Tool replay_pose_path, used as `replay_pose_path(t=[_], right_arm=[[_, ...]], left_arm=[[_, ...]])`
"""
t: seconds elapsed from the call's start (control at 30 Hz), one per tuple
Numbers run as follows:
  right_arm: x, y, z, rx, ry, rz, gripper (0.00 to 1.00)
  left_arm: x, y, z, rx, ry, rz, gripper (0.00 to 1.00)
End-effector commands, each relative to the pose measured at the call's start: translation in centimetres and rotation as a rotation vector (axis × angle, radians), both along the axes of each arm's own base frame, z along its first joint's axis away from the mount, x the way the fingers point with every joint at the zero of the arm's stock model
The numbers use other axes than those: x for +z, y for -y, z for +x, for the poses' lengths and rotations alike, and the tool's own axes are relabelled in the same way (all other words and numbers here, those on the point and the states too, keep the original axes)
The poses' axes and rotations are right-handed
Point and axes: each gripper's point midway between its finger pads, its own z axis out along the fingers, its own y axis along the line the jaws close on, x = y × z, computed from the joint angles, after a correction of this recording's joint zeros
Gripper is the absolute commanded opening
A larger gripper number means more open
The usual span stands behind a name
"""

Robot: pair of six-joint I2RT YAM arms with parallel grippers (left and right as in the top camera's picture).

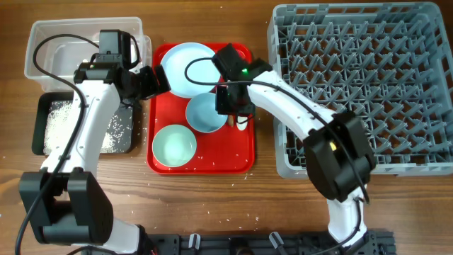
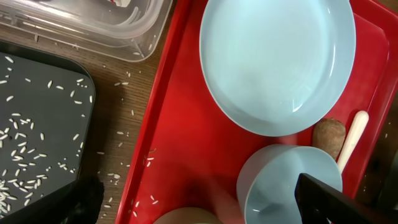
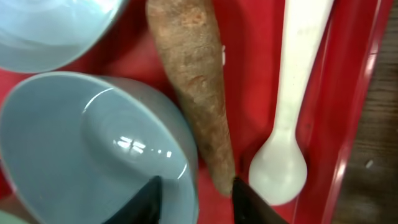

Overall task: Sort waste into correct bins and load items into the dishwasher rack
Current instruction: 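Grasp the blue bowl on the red tray with the right gripper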

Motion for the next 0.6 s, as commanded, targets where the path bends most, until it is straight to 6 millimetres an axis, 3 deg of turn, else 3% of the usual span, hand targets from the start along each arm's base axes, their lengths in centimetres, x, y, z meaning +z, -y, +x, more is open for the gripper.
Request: replay_pose_path(t=[0.0,0.1,0.23,0.4,0.5,0.57], right_arm=[[-1.2,0.0,0.2,-0.005,-0.001,-0.022,0.3],[-1.8,-0.2,0.3,0.003,-0.001,-0.022,0.27],[-1.9,-0.4,0.3,0.022,0.008,-0.021,0.05],[-2.3,-0.5,0.3,0.026,0.005,-0.025,0.04],[-0.9,-0.4,0.6,0.027,0.023,-0.013,0.04],[1.9,0.4,1.6,0.051,0.1,-0.01,0.04]], left_arm=[[0.7,-0.3,0.2,-0.002,0.023,0.008,1.0],[0.7,-0.3,0.2,-0.001,0.023,0.008,1.0],[0.7,-0.3,0.2,-0.002,0.023,0.008,1.0],[0.7,-0.3,0.2,-0.002,0.023,0.008,1.0],[0.7,-0.3,0.2,-0.002,0.023,0.008,1.0],[0.7,-0.3,0.2,-0.002,0.023,0.008,1.0]])
